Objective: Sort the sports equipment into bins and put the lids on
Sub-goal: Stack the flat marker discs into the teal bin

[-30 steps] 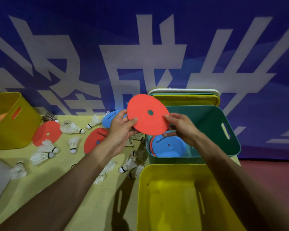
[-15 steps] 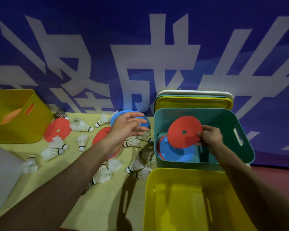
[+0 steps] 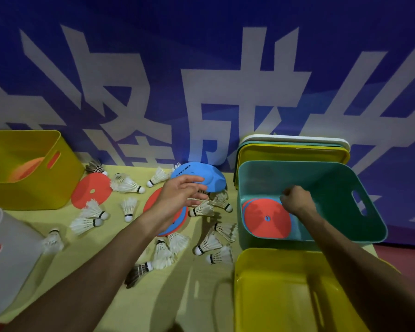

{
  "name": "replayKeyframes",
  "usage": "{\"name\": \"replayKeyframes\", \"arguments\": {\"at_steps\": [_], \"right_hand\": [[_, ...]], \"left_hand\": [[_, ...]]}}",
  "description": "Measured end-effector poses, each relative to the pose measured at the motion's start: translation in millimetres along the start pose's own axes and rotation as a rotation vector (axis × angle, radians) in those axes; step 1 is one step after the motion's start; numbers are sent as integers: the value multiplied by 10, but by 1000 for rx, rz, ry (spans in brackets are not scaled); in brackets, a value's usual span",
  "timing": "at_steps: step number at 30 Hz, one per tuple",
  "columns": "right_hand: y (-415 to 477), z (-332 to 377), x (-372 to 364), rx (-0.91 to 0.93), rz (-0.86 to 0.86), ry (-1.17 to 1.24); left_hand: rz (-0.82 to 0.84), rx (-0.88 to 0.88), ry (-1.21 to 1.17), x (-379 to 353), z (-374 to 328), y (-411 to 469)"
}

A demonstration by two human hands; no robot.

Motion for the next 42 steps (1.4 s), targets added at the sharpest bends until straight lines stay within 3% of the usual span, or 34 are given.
{"name": "replayKeyframes", "arguments": {"at_steps": [8, 13, 21, 26, 33, 38, 42], "right_hand": [[-536, 1192, -35, 460, -143, 151], [-840, 1780, -681, 601, -9, 41], [-1000, 1855, -1670, 412, 174, -13], [-1013, 1624, -2029, 287, 185, -18], [-1050, 1476, -2247, 124, 219, 79], [-1096, 1342, -2358, 55, 225, 86], [-1092, 1231, -2382, 2, 228, 104]], "left_hand": [[-37, 30, 26, 549, 300, 105], [-72, 119, 39, 993, 741, 203], [-58, 260, 62, 1509, 1611, 463], [-7, 327, 106, 1524, 2037, 702], [86, 282, 336, 1365, 2172, 1043], [16, 254, 438, 1332, 2347, 1285], [-132, 227, 418, 1387, 2262, 1336]]}}
Point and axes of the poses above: each hand's wrist, its own y-axis towards the middle knuckle, its own x-axis out of the back of the hand, z = x × y, the point moved 8 cm from there along y, towards the middle knuckle, and after that the axes turned 12 degrees about y, right-handed, at the moved point
